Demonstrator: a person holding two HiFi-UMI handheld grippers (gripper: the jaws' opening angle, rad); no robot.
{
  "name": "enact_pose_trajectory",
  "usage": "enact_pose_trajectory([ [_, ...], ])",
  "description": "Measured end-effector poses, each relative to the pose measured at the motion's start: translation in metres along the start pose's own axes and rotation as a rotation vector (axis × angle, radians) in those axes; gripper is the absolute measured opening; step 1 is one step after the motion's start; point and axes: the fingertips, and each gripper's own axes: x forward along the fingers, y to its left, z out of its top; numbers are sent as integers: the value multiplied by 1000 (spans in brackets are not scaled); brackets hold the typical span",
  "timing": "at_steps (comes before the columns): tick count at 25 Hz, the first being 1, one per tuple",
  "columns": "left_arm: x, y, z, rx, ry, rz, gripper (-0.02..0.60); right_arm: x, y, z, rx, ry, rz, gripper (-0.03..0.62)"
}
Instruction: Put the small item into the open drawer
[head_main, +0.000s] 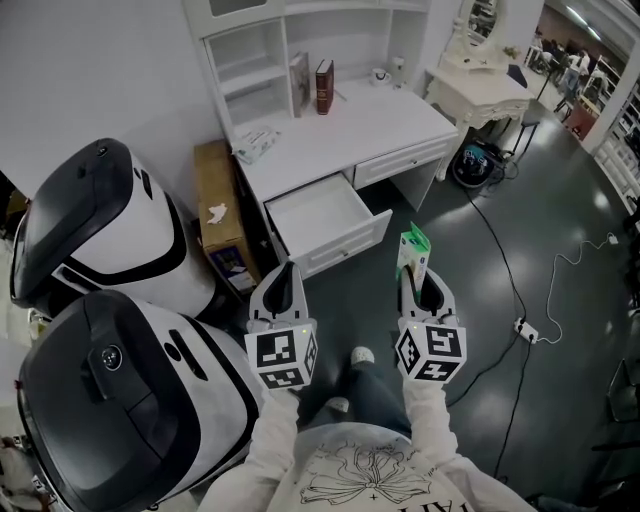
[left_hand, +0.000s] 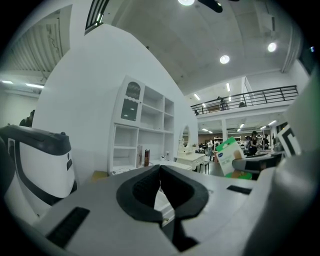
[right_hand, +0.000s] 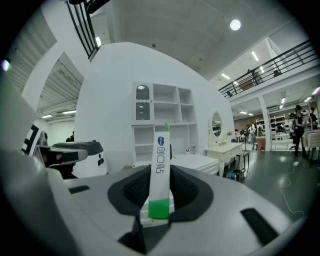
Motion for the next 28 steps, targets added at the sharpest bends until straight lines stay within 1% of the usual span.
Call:
enact_pose_trajectory([
  [6, 39, 8, -7, -5, 17, 33, 5, 47, -12, -6, 7, 23, 24, 91],
  [11, 86, 19, -6, -9, 27, 80, 5, 104, -22, 5, 7, 22, 74, 91],
  [18, 164, 36, 13, -10, 25, 166, 5, 201, -40, 32, -3, 23, 170, 91],
  [22, 207, 45, 21, -23, 21, 219, 5, 256, -45, 47, -10, 26, 236, 91],
  [28, 246, 58, 19, -33, 42, 287, 5, 316, -42, 45, -15, 60, 319, 91],
])
